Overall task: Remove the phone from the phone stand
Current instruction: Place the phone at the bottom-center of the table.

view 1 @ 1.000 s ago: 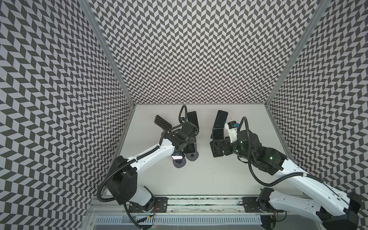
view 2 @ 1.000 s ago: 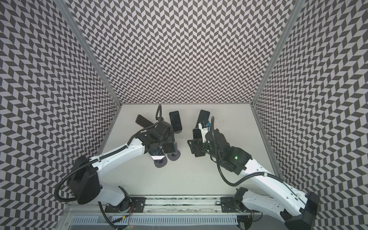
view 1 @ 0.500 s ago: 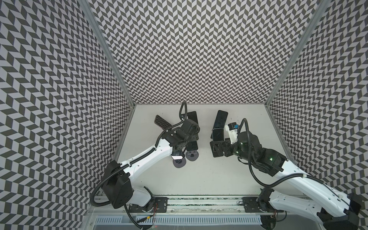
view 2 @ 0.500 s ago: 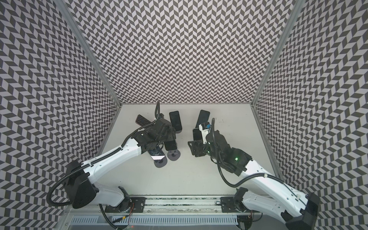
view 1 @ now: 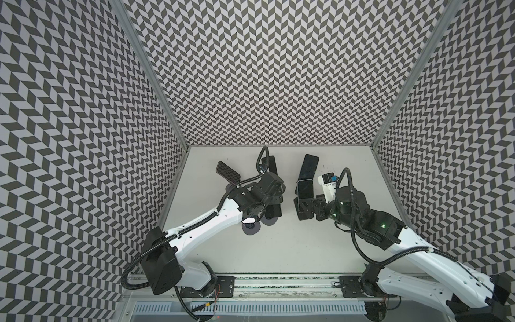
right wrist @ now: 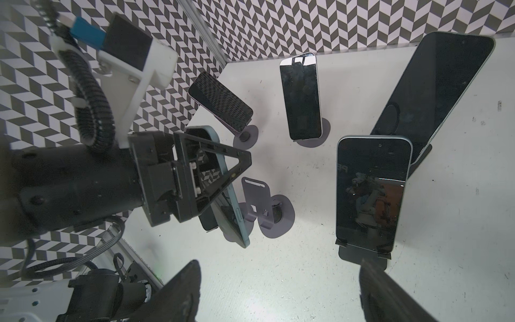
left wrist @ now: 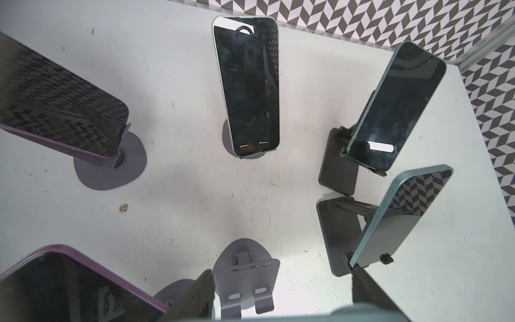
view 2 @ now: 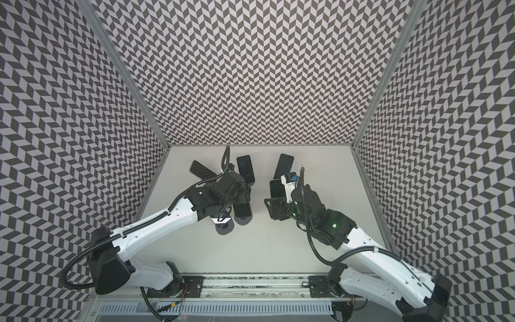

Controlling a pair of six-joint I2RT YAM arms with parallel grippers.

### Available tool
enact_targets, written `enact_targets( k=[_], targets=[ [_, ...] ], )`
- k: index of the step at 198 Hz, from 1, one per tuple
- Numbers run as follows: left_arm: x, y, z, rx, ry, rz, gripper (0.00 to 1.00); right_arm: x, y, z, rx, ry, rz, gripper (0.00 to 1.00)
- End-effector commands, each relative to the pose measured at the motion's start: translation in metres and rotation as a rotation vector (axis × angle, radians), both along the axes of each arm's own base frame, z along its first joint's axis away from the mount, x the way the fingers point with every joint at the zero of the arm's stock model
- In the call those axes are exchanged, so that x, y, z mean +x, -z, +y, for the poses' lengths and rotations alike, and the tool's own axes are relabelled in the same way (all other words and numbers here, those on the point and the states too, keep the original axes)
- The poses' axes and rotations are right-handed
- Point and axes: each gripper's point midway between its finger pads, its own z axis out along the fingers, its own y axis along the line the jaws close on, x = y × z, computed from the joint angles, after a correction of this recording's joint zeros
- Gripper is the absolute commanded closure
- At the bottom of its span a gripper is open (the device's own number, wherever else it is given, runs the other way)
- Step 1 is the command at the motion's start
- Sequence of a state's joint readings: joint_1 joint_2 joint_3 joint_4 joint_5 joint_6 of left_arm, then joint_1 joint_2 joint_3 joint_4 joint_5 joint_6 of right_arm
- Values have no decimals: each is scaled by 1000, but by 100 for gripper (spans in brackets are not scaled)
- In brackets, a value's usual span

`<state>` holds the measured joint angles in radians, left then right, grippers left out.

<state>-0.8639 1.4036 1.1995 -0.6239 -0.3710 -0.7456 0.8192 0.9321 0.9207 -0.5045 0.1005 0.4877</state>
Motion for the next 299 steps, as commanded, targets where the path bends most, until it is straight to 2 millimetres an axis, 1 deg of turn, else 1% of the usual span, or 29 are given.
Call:
enact_targets(
  k=[1,27,49,82,120,162,190,208,249,271,299],
  targets=[
    [-7,-29,-3,-72,-19,-33,45,-2,-3,-7,31,27,-6,14],
    [-15,-30,-3,-82,-20,-29,46,-4,1,-10,30,33,2,14],
    [-23,-26,-3,-96,-9,-13,48,-5,2,-11,25,31,8,14],
    [-35,-21,-2,-103,4,18,48,-6,0,-9,35,25,12,14],
    [-47,-13,5,-111,-2,41,48,-8,9,-10,39,26,33,14],
    [-57,-15,13,-125,-10,46,50,-10,11,-9,52,31,58,14],
    [-63,-22,21,-126,-9,29,50,-8,15,-6,41,32,83,14],
    [-65,-24,26,-124,-4,8,50,-5,13,-3,43,38,88,15],
    [-69,-25,31,-124,22,-15,51,5,8,-4,71,113,111,16],
    [-73,-28,33,-142,36,-25,51,5,13,-2,105,142,159,17],
    [-81,-28,33,-153,67,0,51,4,5,2,152,151,192,18]
  ],
)
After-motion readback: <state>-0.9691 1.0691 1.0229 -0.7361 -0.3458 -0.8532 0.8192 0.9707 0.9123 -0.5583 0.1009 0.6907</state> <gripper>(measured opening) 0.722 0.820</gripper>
